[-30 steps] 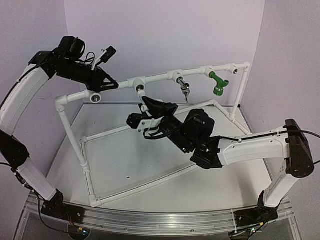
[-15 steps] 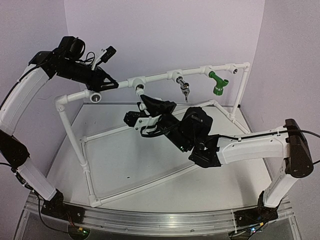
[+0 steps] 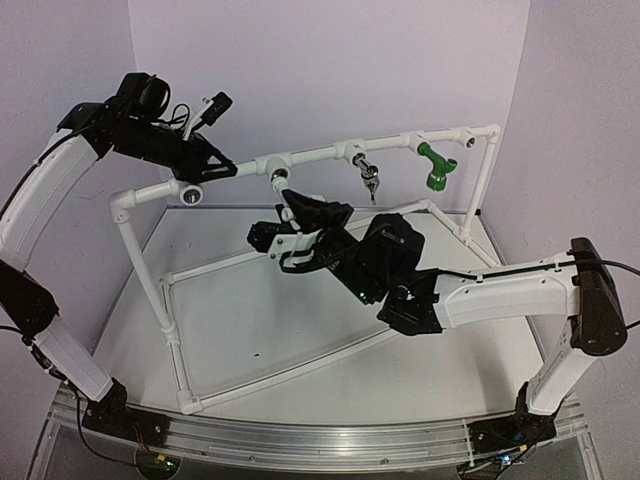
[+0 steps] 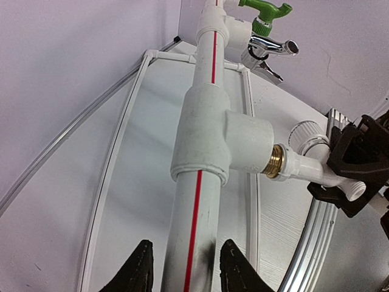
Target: Install the water faucets
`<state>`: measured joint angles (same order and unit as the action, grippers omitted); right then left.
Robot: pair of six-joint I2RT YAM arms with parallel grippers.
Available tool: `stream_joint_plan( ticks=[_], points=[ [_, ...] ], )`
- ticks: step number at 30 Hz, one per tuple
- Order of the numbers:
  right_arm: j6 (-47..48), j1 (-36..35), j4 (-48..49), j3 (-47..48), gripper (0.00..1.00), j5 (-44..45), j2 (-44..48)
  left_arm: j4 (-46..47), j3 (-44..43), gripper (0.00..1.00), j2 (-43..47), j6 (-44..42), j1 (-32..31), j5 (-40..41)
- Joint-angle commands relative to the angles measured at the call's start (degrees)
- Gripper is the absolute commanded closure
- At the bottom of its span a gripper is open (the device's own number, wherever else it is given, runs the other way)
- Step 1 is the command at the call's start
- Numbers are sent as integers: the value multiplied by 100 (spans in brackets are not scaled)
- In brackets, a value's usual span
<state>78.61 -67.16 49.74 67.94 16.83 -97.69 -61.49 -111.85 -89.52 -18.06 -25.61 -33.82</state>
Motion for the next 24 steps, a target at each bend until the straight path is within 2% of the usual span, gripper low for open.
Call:
stream_joint_plan(
  ticks=[1,24],
  points=[
    [-96,88,64,267,100,281,265,-1352,445,64,-428,109,-182,-133],
    [-8,97,-40,322,100,328,265,-1358,386,64,-496,99,-190,-162]
  ],
)
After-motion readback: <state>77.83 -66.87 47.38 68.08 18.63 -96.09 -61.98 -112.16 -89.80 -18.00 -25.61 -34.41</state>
